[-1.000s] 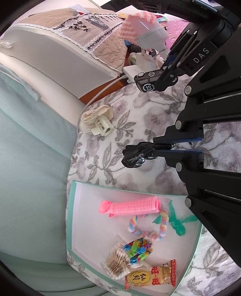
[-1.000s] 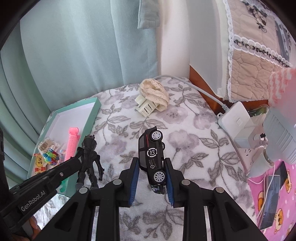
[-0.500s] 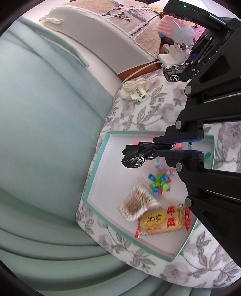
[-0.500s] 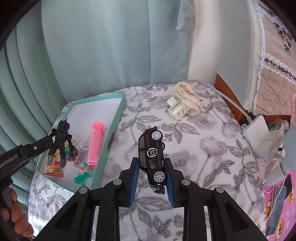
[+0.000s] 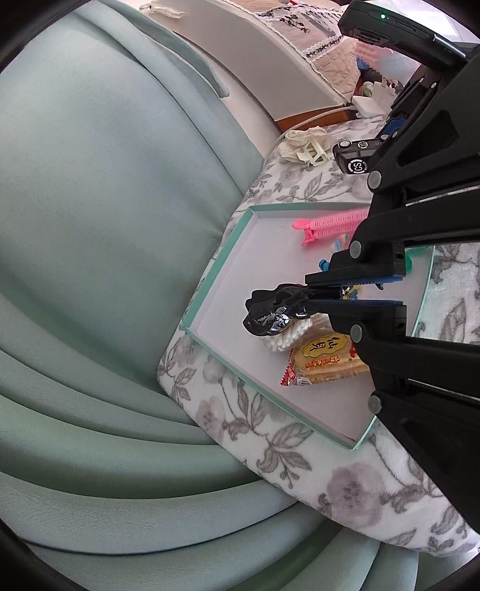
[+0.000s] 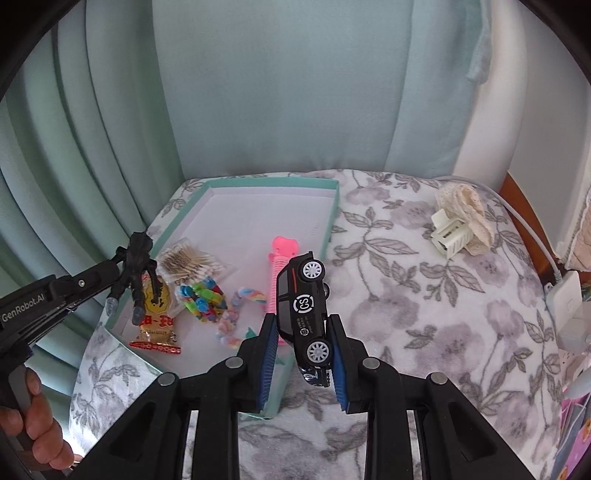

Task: Organize objects
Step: 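Lower the black figure with the left tool while the right tool lowers the toy car into the lid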

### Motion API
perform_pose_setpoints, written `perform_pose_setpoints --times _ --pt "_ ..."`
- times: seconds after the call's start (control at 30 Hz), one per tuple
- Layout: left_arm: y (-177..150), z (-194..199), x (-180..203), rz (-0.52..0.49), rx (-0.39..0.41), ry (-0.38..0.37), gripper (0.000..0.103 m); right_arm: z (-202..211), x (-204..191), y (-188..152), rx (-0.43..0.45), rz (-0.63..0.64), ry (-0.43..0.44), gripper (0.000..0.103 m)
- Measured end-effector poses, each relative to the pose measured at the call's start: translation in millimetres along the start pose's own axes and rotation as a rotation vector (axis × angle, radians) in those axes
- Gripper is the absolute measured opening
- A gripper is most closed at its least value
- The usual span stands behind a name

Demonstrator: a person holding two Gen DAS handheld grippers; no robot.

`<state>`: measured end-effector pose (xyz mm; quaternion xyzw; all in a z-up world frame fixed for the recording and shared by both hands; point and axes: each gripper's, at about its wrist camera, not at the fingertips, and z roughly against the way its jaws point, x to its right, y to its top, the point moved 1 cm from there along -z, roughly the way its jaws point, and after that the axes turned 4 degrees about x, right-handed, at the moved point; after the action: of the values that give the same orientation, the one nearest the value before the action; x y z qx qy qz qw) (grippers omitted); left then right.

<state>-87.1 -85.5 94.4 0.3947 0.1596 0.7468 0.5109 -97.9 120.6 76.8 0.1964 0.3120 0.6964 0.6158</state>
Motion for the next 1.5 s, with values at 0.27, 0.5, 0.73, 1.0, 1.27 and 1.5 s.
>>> perform_pose_setpoints --times 0.27,0.5,0.73,1.0,1.27,1.5 --pt "-3 -7 -5 0.011 -0.017 -0.022 0.006 -20 -29 2 -0.035 0.045 0.042 0.028" --pt "-11 -19 -10 0.023 -0.053 -0.026 0.006 -39 -41 -3 -0.072 0.075 0.056 0.029" --pt "-19 -32 -10 0.017 -0.102 -0.008 0.006 -55 -44 -8 -0.109 0.086 0.054 0.029" --pt "-22 -35 -7 0.016 -0.125 -0.001 0.007 -56 -43 -9 -0.120 0.088 0.050 0.029" --pt "-18 -30 -2 -0.004 -0.134 0.013 0.015 -48 -43 -8 -0.117 0.093 0.043 0.038" --pt "-14 -14 10 -0.038 -0.117 0.015 0.021 -24 -39 -2 -0.075 0.081 0.048 0.039"
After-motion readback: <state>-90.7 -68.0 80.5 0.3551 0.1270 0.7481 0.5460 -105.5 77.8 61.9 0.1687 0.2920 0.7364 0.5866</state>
